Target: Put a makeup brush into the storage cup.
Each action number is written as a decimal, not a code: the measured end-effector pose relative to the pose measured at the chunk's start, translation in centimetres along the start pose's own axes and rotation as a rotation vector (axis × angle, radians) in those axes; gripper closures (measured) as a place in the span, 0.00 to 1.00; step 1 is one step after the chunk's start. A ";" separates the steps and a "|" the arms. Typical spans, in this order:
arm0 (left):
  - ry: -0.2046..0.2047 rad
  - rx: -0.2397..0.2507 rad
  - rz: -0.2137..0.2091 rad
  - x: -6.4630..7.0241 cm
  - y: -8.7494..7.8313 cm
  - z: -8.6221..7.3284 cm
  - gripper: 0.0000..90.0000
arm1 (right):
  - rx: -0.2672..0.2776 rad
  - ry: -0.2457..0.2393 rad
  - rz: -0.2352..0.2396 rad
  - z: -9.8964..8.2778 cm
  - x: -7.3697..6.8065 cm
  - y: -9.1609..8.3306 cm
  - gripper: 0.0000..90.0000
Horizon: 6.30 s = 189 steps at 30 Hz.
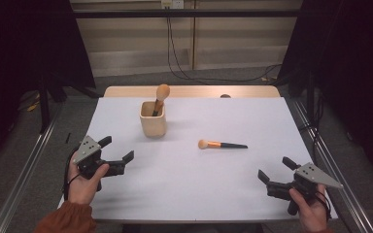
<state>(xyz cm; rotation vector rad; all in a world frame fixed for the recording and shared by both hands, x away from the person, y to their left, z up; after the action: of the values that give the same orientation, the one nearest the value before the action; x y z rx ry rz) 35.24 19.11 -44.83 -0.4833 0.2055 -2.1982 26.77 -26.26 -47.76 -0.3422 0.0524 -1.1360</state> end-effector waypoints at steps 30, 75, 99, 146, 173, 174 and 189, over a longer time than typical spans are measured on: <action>-0.015 0.037 0.037 0.6 -3.3 -2.0 0.03 | 0.004 -0.001 0.005 0.0 0.1 -0.1 0.00; -0.069 0.046 0.070 -0.1 -4.5 -2.0 0.03 | 0.057 -0.040 0.123 6.8 0.4 9.3 0.00; -0.042 0.031 0.055 1.0 -4.7 -2.6 0.03 | 0.008 -0.108 0.132 8.7 0.5 15.3 0.00; -0.021 -0.003 0.046 0.8 -4.0 -3.2 0.03 | -0.684 -0.376 0.582 4.3 -2.0 18.4 0.04; -0.017 -0.005 0.050 0.9 -3.9 -3.3 0.03 | -0.891 -0.529 0.692 2.9 -3.1 19.2 0.05; -0.015 -0.005 0.051 0.9 -3.9 -3.3 0.03 | -0.898 -0.533 0.689 2.9 -3.1 19.3 0.05; -0.007 -0.002 0.046 1.0 -3.9 -3.2 0.03 | -0.981 -0.591 0.675 1.7 -2.5 20.1 0.18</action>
<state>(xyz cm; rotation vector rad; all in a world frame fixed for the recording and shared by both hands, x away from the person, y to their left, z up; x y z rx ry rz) 30.60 20.71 -46.30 -0.4830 0.2127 -2.1516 43.77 -16.08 -52.43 -1.4035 0.1888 -0.2317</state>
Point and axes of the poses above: each handheld gripper's, and its own axes: y roughly forward along the jaws, z roughly out of its top, x roughly to its right, the point moved 9 cm from there along y, roughly forward along the jaws, and after that the axes turned 14 degrees about -y, right-handed, at the moved point
